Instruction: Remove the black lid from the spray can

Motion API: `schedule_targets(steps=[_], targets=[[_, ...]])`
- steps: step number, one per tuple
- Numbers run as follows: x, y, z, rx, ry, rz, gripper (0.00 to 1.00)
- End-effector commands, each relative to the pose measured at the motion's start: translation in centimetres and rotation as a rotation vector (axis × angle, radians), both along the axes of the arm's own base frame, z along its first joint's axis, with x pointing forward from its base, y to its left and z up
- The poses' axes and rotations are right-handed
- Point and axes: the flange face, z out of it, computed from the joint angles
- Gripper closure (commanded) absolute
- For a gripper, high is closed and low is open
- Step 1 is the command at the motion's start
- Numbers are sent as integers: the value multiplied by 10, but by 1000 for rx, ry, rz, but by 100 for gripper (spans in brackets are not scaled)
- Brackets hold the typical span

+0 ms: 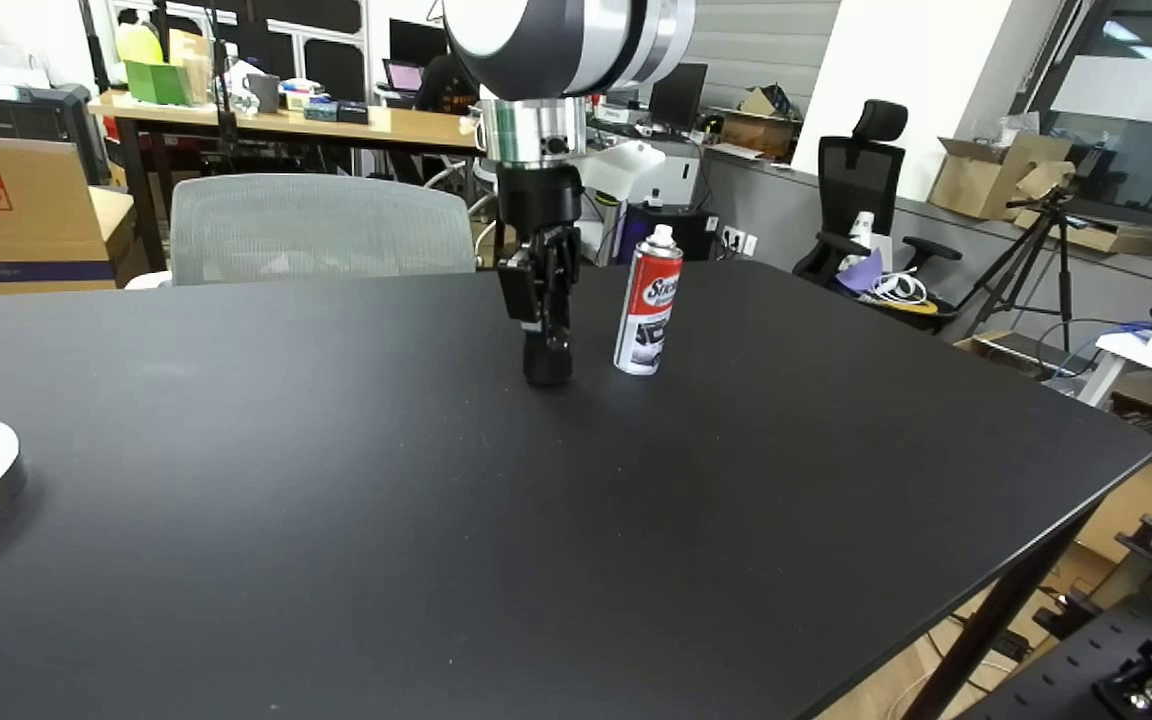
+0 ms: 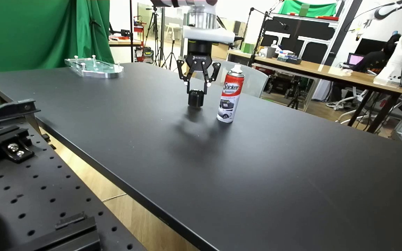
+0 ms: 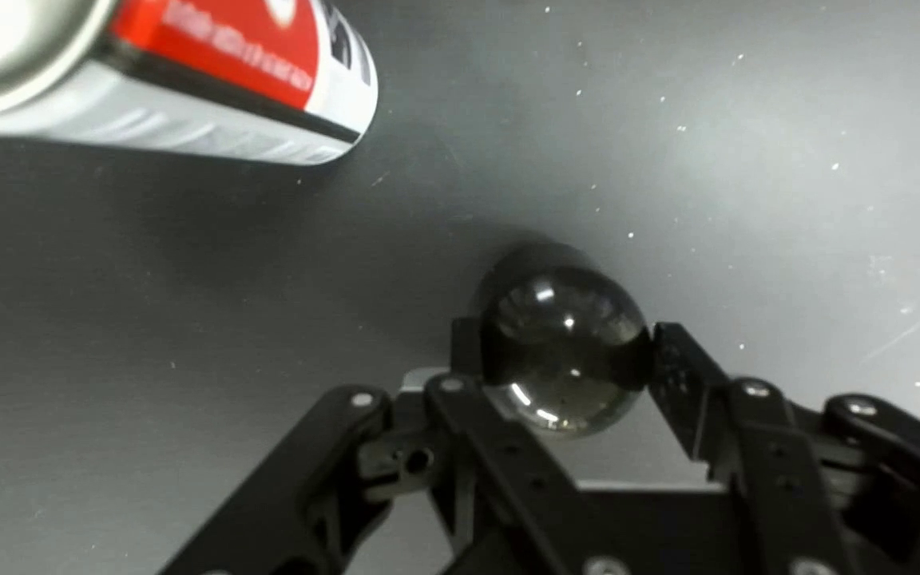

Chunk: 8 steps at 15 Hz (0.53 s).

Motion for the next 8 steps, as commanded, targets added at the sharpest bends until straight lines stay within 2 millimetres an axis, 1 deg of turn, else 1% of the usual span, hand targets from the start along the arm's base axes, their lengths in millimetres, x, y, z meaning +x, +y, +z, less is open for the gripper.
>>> schedule_targets(steps=[1, 2, 3, 4, 5, 6, 8], targets=[[8, 1, 1, 18, -15, 9, 69], [7, 2, 1, 20, -10, 13, 19], [7, 2, 3, 19, -13, 22, 18], [6, 3, 4, 21, -14, 27, 13], [5, 4, 6, 23, -17, 33, 5], [5, 5, 7, 24, -20, 38, 1], [4, 7, 11, 26, -27, 43, 0]])
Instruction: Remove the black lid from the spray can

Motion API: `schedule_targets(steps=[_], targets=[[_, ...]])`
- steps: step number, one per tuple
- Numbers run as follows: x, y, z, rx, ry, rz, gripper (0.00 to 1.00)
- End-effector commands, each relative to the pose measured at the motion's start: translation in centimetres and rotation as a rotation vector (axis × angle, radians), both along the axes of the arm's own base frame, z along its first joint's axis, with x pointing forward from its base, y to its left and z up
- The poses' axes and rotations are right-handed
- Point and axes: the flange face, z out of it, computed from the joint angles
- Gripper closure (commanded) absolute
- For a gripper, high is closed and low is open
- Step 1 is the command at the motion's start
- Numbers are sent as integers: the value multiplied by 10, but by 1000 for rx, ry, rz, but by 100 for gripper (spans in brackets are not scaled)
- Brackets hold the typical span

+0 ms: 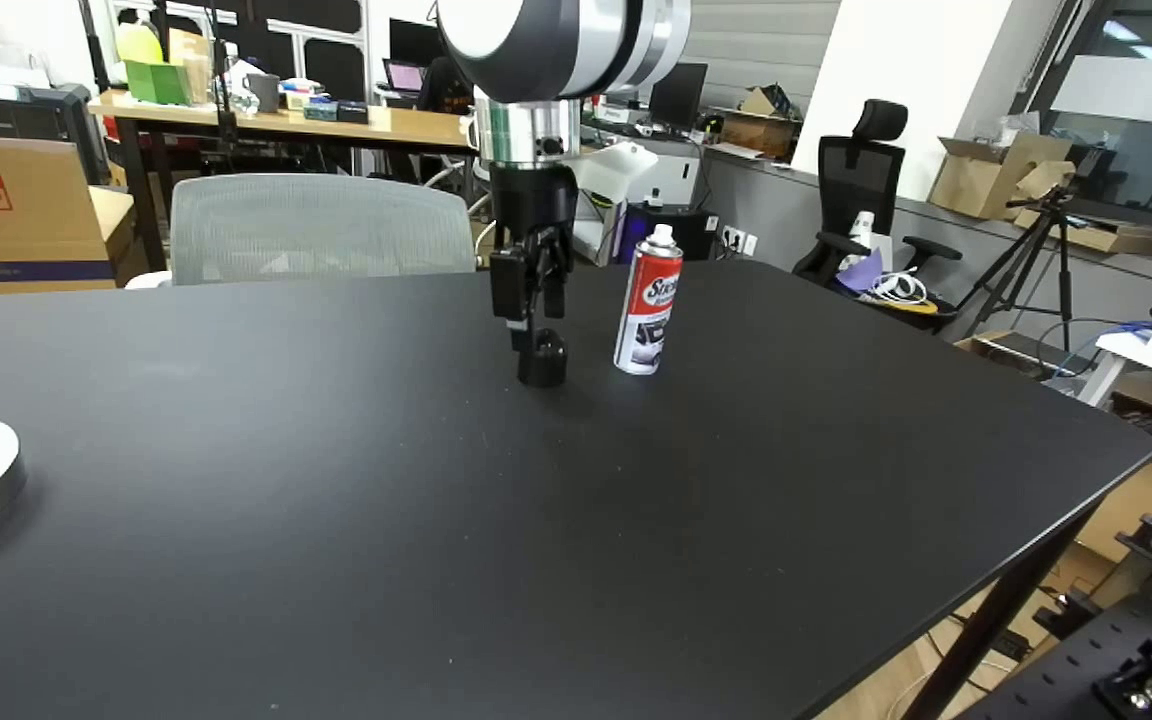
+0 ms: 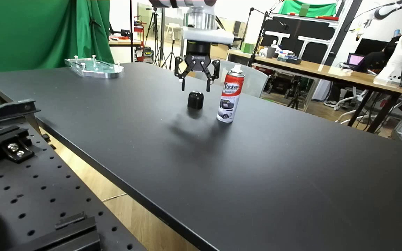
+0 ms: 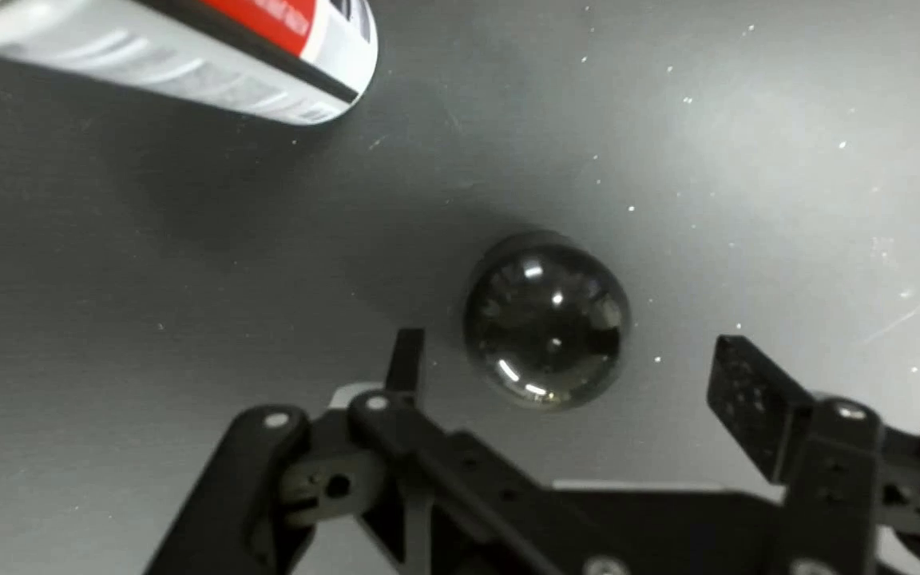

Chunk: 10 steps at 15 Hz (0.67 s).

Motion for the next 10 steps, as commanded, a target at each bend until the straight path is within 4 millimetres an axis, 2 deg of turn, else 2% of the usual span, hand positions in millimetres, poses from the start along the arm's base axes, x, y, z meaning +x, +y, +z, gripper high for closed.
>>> schedule_targets(steps=[1, 10], targets=[[1, 2, 15, 9, -15, 7, 0], [-15, 1, 63, -26, -33, -36, 0]])
